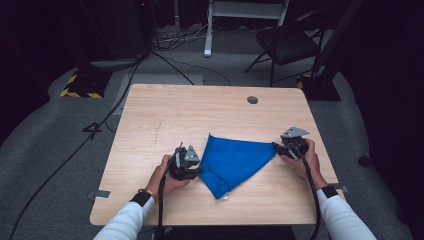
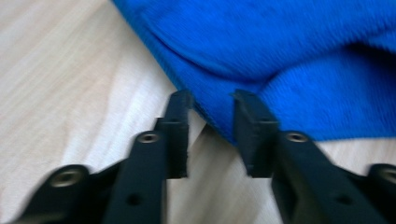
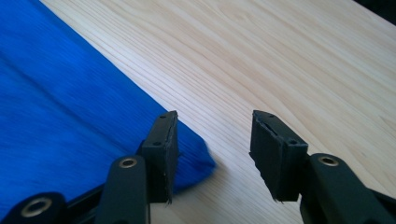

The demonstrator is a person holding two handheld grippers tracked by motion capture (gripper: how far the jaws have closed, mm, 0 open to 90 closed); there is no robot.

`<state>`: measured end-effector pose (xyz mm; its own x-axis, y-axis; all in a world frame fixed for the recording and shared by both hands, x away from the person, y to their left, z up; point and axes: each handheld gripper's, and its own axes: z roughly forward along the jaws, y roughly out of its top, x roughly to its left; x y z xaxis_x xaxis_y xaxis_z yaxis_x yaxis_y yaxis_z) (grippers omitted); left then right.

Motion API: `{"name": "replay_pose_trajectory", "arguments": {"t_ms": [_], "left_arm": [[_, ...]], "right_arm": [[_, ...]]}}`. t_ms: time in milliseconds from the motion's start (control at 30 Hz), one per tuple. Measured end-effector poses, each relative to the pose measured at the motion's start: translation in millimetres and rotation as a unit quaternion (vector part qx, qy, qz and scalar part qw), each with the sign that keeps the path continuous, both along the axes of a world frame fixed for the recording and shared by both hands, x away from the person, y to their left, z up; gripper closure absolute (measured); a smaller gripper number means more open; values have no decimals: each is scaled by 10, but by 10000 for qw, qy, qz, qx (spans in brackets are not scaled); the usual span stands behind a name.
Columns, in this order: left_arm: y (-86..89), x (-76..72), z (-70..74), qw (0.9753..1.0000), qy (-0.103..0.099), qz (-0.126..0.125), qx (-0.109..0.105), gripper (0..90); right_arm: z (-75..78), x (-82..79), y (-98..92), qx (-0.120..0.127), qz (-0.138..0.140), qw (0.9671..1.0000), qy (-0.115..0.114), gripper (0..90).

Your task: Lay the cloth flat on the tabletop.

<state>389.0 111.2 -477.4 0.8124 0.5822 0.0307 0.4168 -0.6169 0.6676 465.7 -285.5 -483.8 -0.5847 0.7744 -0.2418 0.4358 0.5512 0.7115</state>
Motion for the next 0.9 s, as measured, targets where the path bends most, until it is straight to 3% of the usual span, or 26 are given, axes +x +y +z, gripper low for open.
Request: {"name": "replay_pose_trajectory", "arguments": {"t_ms": [33,67,133,167,200,233,267,300,367,400,467,500,567,667,767,833,900], "left_arm": [[-7,22,4,10000,-39,78,-4,475],[-18,55,8,9999,-89,131,-5,475],[-60,178,46,9996,-71,242,-148,382],[-60,178,46,9996,-71,242,-148,351],[-75,216,67,9994,-75,271,-198,342],[-92,276,106,9987,-245,371,-230,338],[-92,276,106,9987,-245,371,-230,333],[-107,352,117,9989,-181,362,-245,333],[-115,389,112,9989,-196,380,-208,341],[-131,460,74,9983,-297,487,-116,364],[-140,499,45,9984,-268,494,-77,415],[-162,583,-8,9986,-144,513,6,437],[-186,637,-43,9988,-69,476,-30,483],[-221,673,-66,9988,-83,470,68,522],[-275,705,-122,9987,-108,436,255,597],[-272,707,-123,9988,-101,431,225,639],[-268,708,-119,9984,-122,473,275,650]], "right_arm": [[36,-29,89,73,216,9997,-24,528],[36,-29,89,73,216,9997,-24,528],[89,-64,258,265,568,9980,59,522],[89,-64,258,265,568,9980,59,522],[125,-93,381,381,774,9962,83,518],[141,-107,442,448,892,9949,107,514],[141,-107,442,448,892,9949,107,514],[164,-129,571,512,1112,9923,169,506],[170,-136,639,546,1239,9906,196,502],[166,-149,784,549,1441,9878,232,500],[143,-165,932,486,1669,9843,319,494],[125,-174,1001,414,1743,9832,348,490],[90,-186,1120,312,1891,9804,451,480],[67,-189,1199,224,1964,9791,472,474],[1,-144,1274,124,1986,9777,667,457],[-43,-120,1287,99,1993,9768,776,470],[-51,-98,1269,218,2012,9755,862,486]]}}
